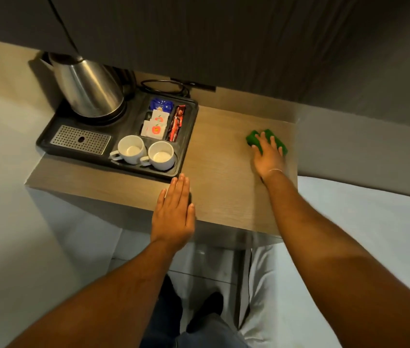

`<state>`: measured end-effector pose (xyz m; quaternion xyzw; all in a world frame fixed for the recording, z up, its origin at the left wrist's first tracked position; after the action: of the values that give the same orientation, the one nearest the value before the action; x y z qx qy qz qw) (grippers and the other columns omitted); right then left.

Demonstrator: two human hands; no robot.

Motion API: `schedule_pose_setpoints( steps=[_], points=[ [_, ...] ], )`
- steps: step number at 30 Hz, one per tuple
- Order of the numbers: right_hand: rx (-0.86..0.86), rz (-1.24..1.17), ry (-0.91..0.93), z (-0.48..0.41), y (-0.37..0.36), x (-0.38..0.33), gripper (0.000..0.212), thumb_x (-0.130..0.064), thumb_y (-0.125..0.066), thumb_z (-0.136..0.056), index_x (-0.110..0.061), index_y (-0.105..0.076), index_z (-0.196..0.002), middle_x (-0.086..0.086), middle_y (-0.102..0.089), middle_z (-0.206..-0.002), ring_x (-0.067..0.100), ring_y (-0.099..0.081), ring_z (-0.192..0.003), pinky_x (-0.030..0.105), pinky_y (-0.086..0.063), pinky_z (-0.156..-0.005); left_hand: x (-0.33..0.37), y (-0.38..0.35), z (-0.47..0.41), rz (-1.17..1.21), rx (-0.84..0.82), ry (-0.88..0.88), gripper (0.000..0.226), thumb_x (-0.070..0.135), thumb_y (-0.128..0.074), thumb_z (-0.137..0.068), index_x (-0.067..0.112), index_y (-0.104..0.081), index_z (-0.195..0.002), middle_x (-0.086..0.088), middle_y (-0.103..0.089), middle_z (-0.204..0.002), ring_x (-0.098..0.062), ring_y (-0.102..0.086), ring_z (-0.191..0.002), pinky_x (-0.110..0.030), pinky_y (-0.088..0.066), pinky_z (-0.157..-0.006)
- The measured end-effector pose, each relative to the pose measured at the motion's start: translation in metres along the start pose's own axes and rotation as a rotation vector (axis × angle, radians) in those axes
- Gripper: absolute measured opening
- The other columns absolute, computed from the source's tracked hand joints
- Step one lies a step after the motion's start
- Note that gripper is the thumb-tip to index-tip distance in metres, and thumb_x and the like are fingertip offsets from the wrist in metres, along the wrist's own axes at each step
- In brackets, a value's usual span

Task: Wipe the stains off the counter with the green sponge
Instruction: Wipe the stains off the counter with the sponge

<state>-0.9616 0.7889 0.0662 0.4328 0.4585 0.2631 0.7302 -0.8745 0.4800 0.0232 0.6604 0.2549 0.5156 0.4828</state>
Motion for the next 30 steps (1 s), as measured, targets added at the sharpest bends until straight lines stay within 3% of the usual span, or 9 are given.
schedule_pose_setpoints(
  steps=[10, 14, 16, 18, 22, 24, 26, 28, 30],
  points=[
    [-0.206, -0.075, 0.353, 0.207, -0.121, -0.068, 0.072, -0.013, -0.050, -0.097, -0.030, -0.034, -0.166, -0.003, -0.031, -0.175, 0.014, -0.010, -0.165, 0.051, -0.005, -0.136, 0.024, 0.031, -0.034, -0.010, 0.070, -0.033, 0.071, 0.037, -0.023, -0.108, 0.013, -0.011, -0.172, -0.006, -0.009, -0.183, -0.020, -0.003, -0.169, -0.051, -0.012, -0.136],
    [-0.269, -0.024, 0.357, 0.217, -0.109, -0.079, 0.061, -0.019, -0.048, -0.099, -0.022, -0.046, -0.159, 0.006, -0.051, -0.163, 0.022, -0.038, -0.157, 0.042, -0.017, -0.135, 0.026, 0.047, -0.037, 0.003, 0.094, -0.061, 0.071, 0.035, -0.028, -0.107, 0.014, -0.010, -0.173, -0.005, -0.010, -0.183, -0.020, -0.003, -0.169, -0.050, -0.012, -0.136],
    [-0.246, -0.067, 0.310, 0.210, -0.095, -0.093, 0.047, -0.021, -0.049, -0.102, -0.023, -0.053, -0.149, 0.007, -0.066, -0.145, 0.029, -0.060, -0.133, 0.041, -0.045, -0.116, 0.020, 0.061, -0.030, -0.012, 0.134, -0.044, 0.070, 0.034, -0.030, -0.108, 0.015, -0.011, -0.173, -0.005, -0.011, -0.183, -0.020, -0.003, -0.169, -0.049, -0.012, -0.136],
    [-0.238, -0.141, 0.302, 0.203, -0.088, -0.113, 0.033, -0.027, -0.048, -0.106, -0.024, -0.057, -0.137, 0.011, -0.074, -0.124, 0.036, -0.069, -0.108, 0.042, -0.055, -0.085, 0.009, 0.078, -0.021, -0.009, 0.178, -0.018, 0.070, 0.034, -0.032, -0.108, 0.014, -0.015, -0.172, -0.007, -0.016, -0.182, -0.022, -0.009, -0.169, -0.051, -0.014, -0.136],
    [-0.355, -0.378, 0.298, 0.199, -0.102, -0.163, 0.031, -0.030, -0.055, -0.108, -0.014, -0.067, -0.131, 0.017, -0.075, -0.124, 0.037, -0.070, -0.112, 0.045, -0.056, -0.093, -0.035, 0.104, 0.035, -0.067, 0.253, 0.176, 0.068, 0.037, -0.030, -0.107, 0.011, -0.023, -0.170, -0.010, -0.025, -0.179, -0.026, -0.019, -0.167, -0.056, -0.021, -0.133],
    [-0.474, -0.576, 0.187, 0.202, -0.123, -0.180, 0.031, -0.025, -0.058, -0.108, -0.005, -0.071, -0.128, 0.020, -0.075, -0.125, 0.036, -0.070, -0.118, 0.035, -0.054, -0.093, -0.062, 0.106, 0.087, -0.106, 0.263, 0.328, 0.068, 0.039, -0.032, -0.108, 0.010, -0.028, -0.169, -0.012, -0.029, -0.178, -0.029, -0.025, -0.165, -0.055, -0.023, -0.132],
    [-0.636, -0.801, 0.006, 0.216, -0.151, -0.191, 0.031, -0.024, -0.064, -0.106, -0.001, -0.072, -0.126, 0.024, -0.074, -0.126, 0.037, -0.071, -0.117, 0.040, -0.057, -0.098, -0.081, 0.104, 0.150, -0.137, 0.240, 0.493, 0.071, 0.043, -0.030, -0.107, 0.010, -0.028, -0.169, -0.011, -0.028, -0.178, -0.030, -0.027, -0.165, -0.053, -0.022, -0.132],
    [-0.781, -0.875, -0.083, 0.245, -0.178, -0.203, 0.030, -0.019, -0.074, -0.100, -0.001, -0.070, -0.124, 0.026, -0.074, -0.125, 0.039, -0.072, -0.112, 0.052, -0.058, -0.102, -0.092, 0.104, 0.214, -0.176, 0.195, 0.625, 0.074, 0.049, -0.019, -0.106, 0.014, -0.019, -0.172, -0.006, -0.018, -0.181, -0.026, -0.016, -0.168, -0.049, -0.014, -0.135],
    [-0.882, -0.785, 0.017, 0.285, -0.202, -0.228, 0.037, -0.009, -0.076, -0.095, 0.000, -0.067, -0.130, 0.024, -0.073, -0.125, 0.042, -0.071, -0.116, 0.054, -0.060, -0.100, -0.098, 0.106, 0.278, -0.238, 0.161, 0.738, 0.074, 0.052, -0.011, -0.107, 0.019, -0.007, -0.173, -0.001, -0.003, -0.183, -0.020, -0.001, -0.169, -0.046, -0.005, -0.136]
  ],
)
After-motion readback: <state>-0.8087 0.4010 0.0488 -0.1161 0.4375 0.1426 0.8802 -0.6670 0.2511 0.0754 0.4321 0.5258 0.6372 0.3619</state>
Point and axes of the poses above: each hand's wrist, its own z-axis away from the middle knuckle, its own y-axis out of the back of the hand, x = y × z, the point moved 5 cm from there along -z, towards the middle knuckle
